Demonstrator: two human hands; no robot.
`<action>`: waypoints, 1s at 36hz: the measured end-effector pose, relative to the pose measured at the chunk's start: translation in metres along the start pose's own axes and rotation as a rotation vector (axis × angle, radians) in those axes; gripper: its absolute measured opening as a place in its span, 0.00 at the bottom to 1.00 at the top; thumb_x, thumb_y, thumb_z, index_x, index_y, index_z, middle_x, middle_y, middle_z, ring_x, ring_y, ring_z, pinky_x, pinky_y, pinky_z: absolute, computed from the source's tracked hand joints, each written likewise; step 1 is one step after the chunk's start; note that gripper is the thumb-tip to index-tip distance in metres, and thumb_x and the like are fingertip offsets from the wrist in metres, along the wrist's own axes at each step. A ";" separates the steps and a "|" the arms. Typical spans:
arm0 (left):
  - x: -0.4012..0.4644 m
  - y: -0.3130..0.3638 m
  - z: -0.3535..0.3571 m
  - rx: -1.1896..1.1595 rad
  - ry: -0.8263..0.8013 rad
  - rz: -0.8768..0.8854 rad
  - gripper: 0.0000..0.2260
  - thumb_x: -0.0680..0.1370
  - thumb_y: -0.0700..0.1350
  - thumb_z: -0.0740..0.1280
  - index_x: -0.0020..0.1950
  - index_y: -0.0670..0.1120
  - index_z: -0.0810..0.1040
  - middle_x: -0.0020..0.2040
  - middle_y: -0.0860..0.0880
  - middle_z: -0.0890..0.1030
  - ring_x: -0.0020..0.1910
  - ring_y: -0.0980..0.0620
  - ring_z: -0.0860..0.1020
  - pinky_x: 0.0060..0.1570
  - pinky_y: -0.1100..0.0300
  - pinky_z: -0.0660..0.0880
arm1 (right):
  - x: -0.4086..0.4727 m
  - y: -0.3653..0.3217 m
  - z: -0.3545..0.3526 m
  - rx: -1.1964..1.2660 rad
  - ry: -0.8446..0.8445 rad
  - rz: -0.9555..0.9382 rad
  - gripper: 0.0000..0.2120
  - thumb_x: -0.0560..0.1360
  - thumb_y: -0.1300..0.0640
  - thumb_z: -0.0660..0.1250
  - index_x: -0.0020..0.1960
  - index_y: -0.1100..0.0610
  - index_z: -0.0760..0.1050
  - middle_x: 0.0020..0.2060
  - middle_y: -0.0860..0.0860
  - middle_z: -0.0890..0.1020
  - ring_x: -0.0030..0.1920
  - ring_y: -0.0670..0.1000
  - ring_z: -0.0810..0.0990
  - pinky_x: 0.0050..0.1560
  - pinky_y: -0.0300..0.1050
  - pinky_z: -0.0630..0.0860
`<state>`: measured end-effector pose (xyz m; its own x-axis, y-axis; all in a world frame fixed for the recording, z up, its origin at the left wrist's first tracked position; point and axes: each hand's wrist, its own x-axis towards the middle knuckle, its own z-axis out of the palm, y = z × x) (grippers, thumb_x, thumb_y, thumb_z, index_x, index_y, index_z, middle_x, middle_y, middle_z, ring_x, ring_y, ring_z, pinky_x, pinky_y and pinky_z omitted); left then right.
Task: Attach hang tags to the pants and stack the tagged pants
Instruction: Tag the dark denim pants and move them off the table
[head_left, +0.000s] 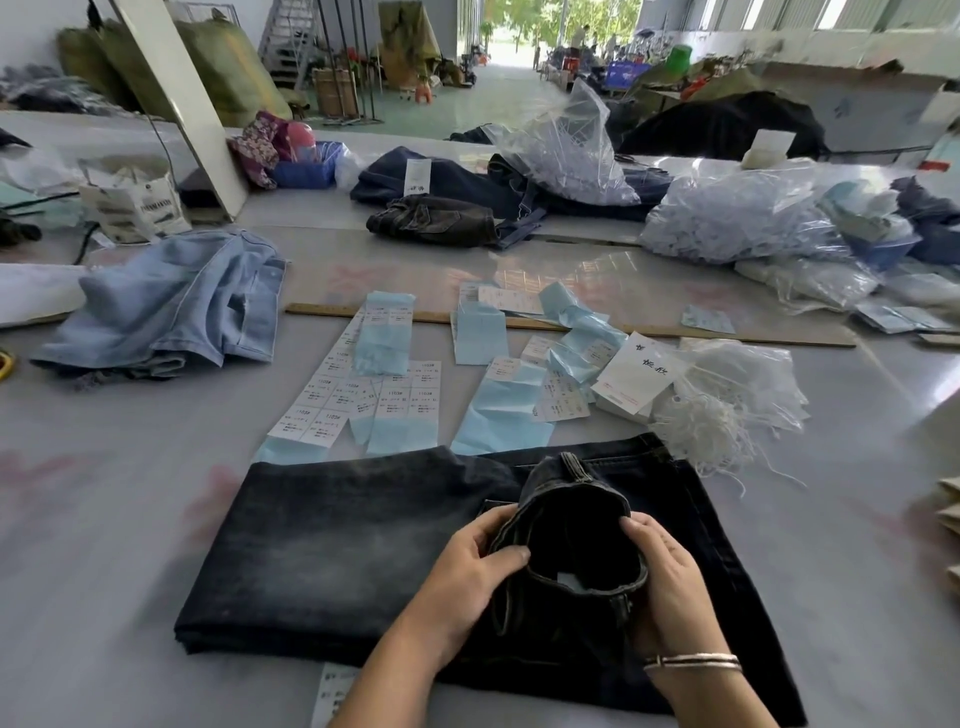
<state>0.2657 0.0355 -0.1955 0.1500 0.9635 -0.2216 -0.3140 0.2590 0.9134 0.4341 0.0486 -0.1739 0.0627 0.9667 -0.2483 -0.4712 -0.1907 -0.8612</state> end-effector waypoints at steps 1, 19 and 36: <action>-0.001 0.002 0.001 0.029 -0.039 -0.014 0.15 0.71 0.41 0.69 0.56 0.51 0.81 0.53 0.42 0.83 0.52 0.45 0.82 0.49 0.58 0.78 | -0.002 0.000 0.000 -0.023 0.001 -0.039 0.09 0.77 0.66 0.61 0.40 0.59 0.77 0.33 0.55 0.82 0.32 0.49 0.82 0.31 0.38 0.78; -0.015 0.005 0.008 0.072 -0.113 -0.007 0.05 0.75 0.49 0.72 0.49 0.53 0.79 0.45 0.51 0.84 0.45 0.54 0.82 0.45 0.62 0.77 | -0.022 -0.033 -0.005 -0.972 -0.047 -0.529 0.21 0.76 0.74 0.59 0.55 0.51 0.79 0.48 0.42 0.77 0.49 0.37 0.76 0.48 0.25 0.69; -0.011 0.001 0.028 -0.143 0.110 0.028 0.19 0.76 0.54 0.62 0.54 0.42 0.83 0.53 0.36 0.82 0.53 0.36 0.80 0.52 0.47 0.78 | -0.021 -0.037 0.001 -0.774 -0.054 -0.081 0.19 0.72 0.67 0.63 0.53 0.47 0.80 0.34 0.60 0.83 0.29 0.52 0.74 0.33 0.47 0.72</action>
<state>0.2903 0.0232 -0.1824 0.0388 0.9700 -0.2401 -0.4478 0.2316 0.8636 0.4490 0.0351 -0.1361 0.0179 0.9858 -0.1669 0.2823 -0.1651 -0.9450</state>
